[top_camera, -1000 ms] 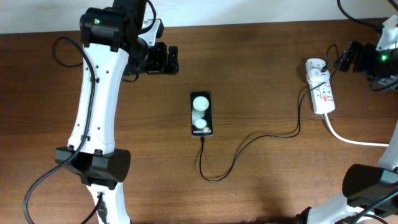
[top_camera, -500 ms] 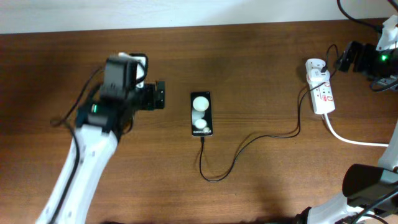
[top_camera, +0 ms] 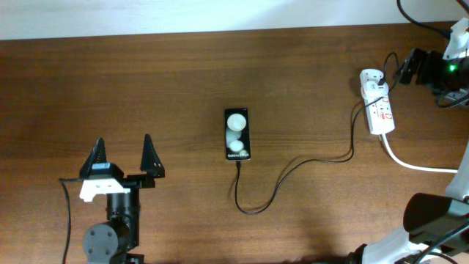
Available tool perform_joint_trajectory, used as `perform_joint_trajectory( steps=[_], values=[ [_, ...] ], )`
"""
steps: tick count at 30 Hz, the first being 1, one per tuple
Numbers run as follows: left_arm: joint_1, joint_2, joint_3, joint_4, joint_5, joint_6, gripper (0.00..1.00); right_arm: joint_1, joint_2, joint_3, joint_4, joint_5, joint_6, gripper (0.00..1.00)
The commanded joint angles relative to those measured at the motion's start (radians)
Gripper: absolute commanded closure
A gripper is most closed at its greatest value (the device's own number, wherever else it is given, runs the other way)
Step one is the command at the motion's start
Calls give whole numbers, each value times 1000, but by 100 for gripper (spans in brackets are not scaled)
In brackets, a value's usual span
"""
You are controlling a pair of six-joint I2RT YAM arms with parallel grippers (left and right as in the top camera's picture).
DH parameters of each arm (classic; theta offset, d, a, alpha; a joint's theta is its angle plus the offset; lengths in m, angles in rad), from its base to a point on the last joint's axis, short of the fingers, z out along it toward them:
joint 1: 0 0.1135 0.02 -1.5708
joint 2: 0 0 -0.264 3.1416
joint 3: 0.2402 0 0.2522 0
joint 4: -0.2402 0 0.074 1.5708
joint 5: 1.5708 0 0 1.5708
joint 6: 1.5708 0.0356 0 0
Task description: Plug charger to phone and switch on socket
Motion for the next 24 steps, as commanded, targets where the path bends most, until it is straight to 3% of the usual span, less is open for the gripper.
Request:
perform_joint_trajectory(
  steps=[1, 2, 8, 16, 22, 24],
  values=[
    [48, -138, -157, 87, 66, 11, 1, 6, 1, 11, -1, 8, 4, 1],
    [64, -192, -206, 103, 95, 12, 1, 5, 1, 11, -1, 8, 4, 1],
    [84, -369, -214, -145, 113, 12, 1, 6, 1, 11, -1, 8, 4, 1],
    [162, -376, -214, -480, 106, 13, 1, 6, 1, 11, -1, 8, 4, 1],
    [180, -376, -214, -493, 125, 162, 1, 6, 1, 11, -1, 8, 4, 1],
    [180, -376, -214, -493, 126, 162, 1, 6, 1, 11, -1, 8, 4, 1]
  ],
)
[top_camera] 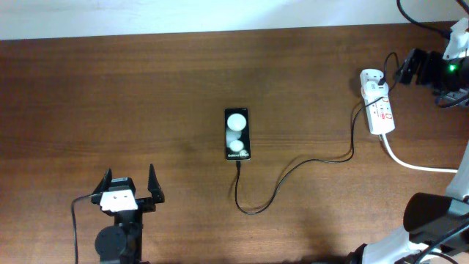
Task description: Plug charger to phone and switch on socket
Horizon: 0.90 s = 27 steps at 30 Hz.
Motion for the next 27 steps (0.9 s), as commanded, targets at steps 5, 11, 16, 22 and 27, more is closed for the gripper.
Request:
perform_joint_trajectory(
  steps=[5, 11, 16, 22, 27],
  values=[
    [7, -6, -2, -6, 19, 43, 1, 6, 0, 11, 0, 8, 4, 1],
    [7, -6, -2, -6, 19, 43, 1, 6, 0, 11, 0, 8, 4, 1],
    [7, -6, -2, -6, 19, 43, 1, 6, 0, 11, 0, 8, 4, 1],
    [7, -6, -2, -6, 18, 43, 1, 5, 0, 11, -1, 8, 3, 1],
    [7, -6, -2, -6, 18, 43, 1, 8, -80, -206, 151, 0, 4, 1]
  ],
)
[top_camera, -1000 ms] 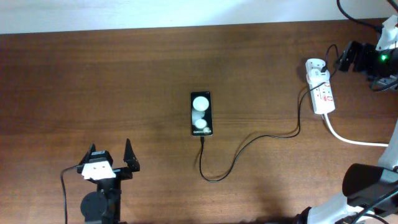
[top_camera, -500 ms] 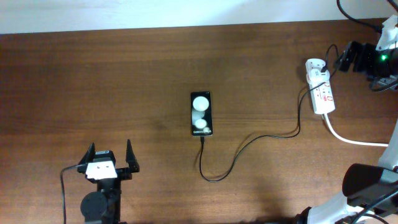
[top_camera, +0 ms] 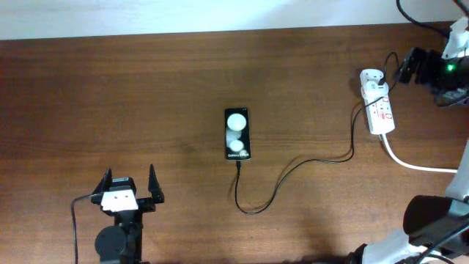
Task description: Plug charger to phone and switch on socket
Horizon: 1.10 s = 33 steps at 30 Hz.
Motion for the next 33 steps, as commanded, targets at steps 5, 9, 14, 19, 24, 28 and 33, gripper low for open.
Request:
perform_joint_trajectory(
  steps=[5, 9, 14, 19, 24, 28, 33],
  values=[
    [7, -6, -2, -6, 18, 23, 1, 89, -324, -824, 665, -48, 5, 1],
    [7, -6, -2, -6, 19, 23, 1, 193, -644, -1207, 1203, -69, 4, 1],
    [7, -6, -2, -6, 19, 23, 1, 246, -945, -1519, 1583, -59, 4, 1],
    [7, -6, -2, -6, 19, 23, 1, 269, -1263, -1814, 1736, -28, 4, 1],
    [7, -6, -2, -6, 19, 23, 1, 269, -1527, -1978, 1736, 2, 4, 1],
    [7, -6, -2, -6, 19, 23, 1, 274, -1682, -2059, 1652, 21, 4, 1],
    [7, -6, -2, -6, 18, 23, 1, 275, -1788, -2059, 1375, 32, 4, 1]
  ],
)
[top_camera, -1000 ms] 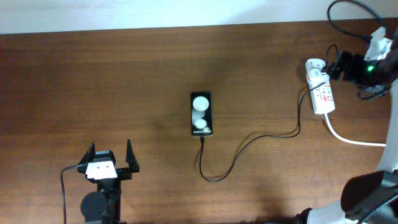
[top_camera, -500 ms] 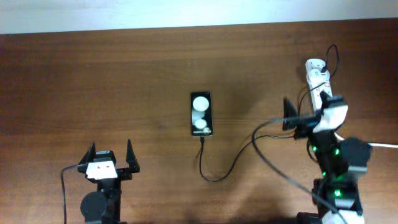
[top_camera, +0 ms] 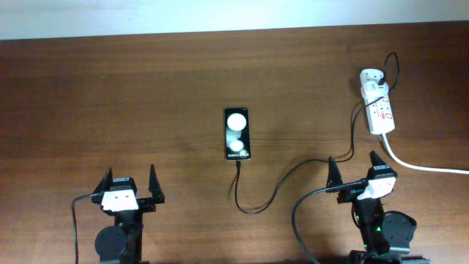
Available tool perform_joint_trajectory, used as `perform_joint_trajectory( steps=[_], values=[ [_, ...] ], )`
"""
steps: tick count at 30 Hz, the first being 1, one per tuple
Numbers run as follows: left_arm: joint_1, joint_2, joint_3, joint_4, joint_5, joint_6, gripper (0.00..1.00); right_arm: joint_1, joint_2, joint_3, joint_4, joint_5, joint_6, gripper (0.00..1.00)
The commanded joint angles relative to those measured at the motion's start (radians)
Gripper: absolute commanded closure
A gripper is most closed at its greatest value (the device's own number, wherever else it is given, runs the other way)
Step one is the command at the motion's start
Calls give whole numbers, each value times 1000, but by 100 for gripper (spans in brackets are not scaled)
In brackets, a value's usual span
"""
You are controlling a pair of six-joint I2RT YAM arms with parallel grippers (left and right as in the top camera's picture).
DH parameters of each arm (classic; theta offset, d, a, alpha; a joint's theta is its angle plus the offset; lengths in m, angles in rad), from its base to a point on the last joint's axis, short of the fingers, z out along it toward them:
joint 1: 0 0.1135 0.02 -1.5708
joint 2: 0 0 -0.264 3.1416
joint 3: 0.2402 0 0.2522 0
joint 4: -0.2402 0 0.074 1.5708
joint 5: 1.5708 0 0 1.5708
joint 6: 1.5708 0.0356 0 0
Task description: Plug charger to phone and switch on socket
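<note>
A black phone (top_camera: 237,134) lies face up at the table's middle, its screen lit. A black charger cable (top_camera: 278,183) runs from the phone's near end in a loop to the white socket strip (top_camera: 377,106) at the far right, where a white plug sits at its far end. My left gripper (top_camera: 130,182) stands open near the front left edge, nothing between its fingers. My right gripper (top_camera: 355,167) stands open near the front right, its left finger close to the cable.
A white mains lead (top_camera: 421,166) runs from the socket strip off the right edge. The brown wooden table (top_camera: 110,88) ends at a pale wall along the top.
My right arm has left the far right corner by the socket strip and now rests near the front right edge, gripper open. Left arm, phone and cable are unchanged.
First my left gripper stood wide open a little farther up the table, the right arm by the socket strip. Then the left gripper sat closer to the front edge. The right arm stayed at the strip, and now it is back at the front edge.
</note>
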Motion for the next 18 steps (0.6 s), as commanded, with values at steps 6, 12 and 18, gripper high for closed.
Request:
perform_joint_trajectory(
  steps=[6, 12, 18],
  values=[
    [7, -6, -3, -5, 11, 19, 1, 70, -31, -5, -63, 98, 10, 1],
    [7, -6, -3, -5, 11, 19, 1, 76, -31, -5, -75, 222, 144, 1],
    [7, -6, -3, -5, 11, 19, 1, 76, -31, -5, -74, 201, 105, 1]
  ],
)
